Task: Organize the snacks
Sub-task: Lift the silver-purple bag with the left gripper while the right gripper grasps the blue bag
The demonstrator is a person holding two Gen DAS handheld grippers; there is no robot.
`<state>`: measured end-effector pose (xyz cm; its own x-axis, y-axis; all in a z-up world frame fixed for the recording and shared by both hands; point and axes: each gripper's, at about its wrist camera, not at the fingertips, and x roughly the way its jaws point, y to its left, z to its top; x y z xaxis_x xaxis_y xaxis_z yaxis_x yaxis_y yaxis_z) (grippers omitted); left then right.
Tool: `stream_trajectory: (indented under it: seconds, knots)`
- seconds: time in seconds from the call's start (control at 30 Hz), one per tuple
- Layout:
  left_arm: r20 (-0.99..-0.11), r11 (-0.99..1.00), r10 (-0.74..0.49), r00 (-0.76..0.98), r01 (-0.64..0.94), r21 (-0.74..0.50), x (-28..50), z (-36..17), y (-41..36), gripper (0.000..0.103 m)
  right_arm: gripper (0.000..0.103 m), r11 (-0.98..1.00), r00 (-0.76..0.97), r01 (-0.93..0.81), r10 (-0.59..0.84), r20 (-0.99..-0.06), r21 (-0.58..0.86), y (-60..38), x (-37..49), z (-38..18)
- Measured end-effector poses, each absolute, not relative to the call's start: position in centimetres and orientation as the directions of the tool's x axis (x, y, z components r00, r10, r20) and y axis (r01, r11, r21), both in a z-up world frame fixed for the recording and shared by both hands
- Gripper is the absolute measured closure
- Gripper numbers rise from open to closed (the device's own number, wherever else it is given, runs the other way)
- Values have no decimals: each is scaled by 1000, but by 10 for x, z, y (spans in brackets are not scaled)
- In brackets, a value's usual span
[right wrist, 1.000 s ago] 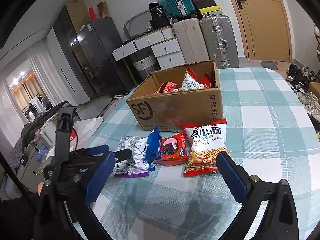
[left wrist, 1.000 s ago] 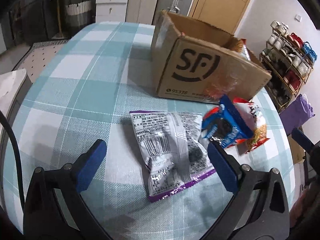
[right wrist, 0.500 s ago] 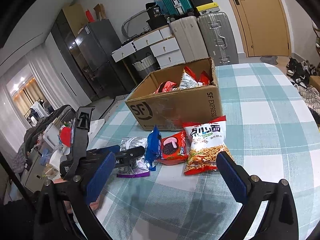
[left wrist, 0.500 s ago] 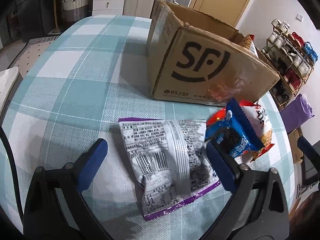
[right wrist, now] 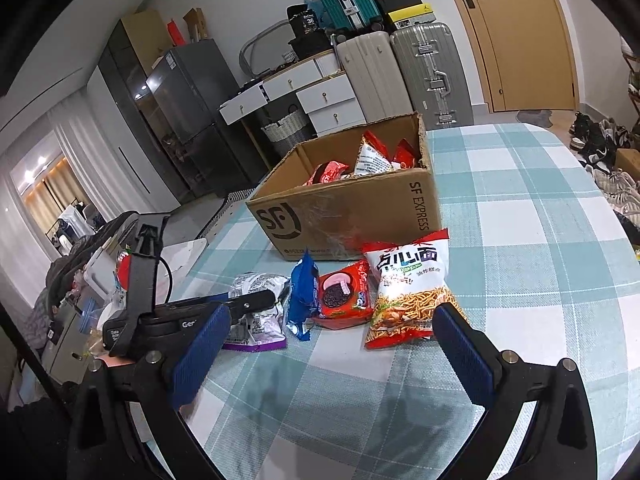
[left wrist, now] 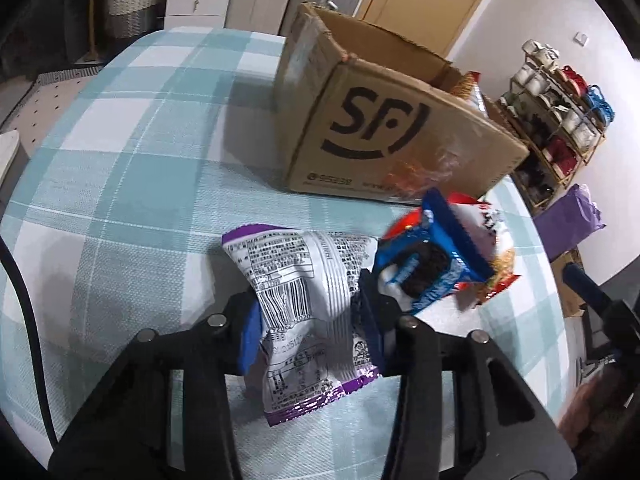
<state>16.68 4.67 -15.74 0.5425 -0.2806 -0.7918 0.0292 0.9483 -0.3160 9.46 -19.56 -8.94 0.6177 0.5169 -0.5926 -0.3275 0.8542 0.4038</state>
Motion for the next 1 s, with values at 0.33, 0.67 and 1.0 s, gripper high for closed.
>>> stream_trajectory:
  seconds: [0.33,0.67,1.0]
  knots:
    - [-774,962,-261,577,87,-260,151,-139,37,72,1,872,625,-280,484,-613,403,-205,99,-97]
    - [-753,953,-267,602,49,-299,139,-126,62,72,1,862,628,-304,501,-596,405,-202,95,-95]
    - [-699,945,-278,659,56,-323,120,-95,76,72,1,844,552,-375,536,-639,383,-163,109,-110]
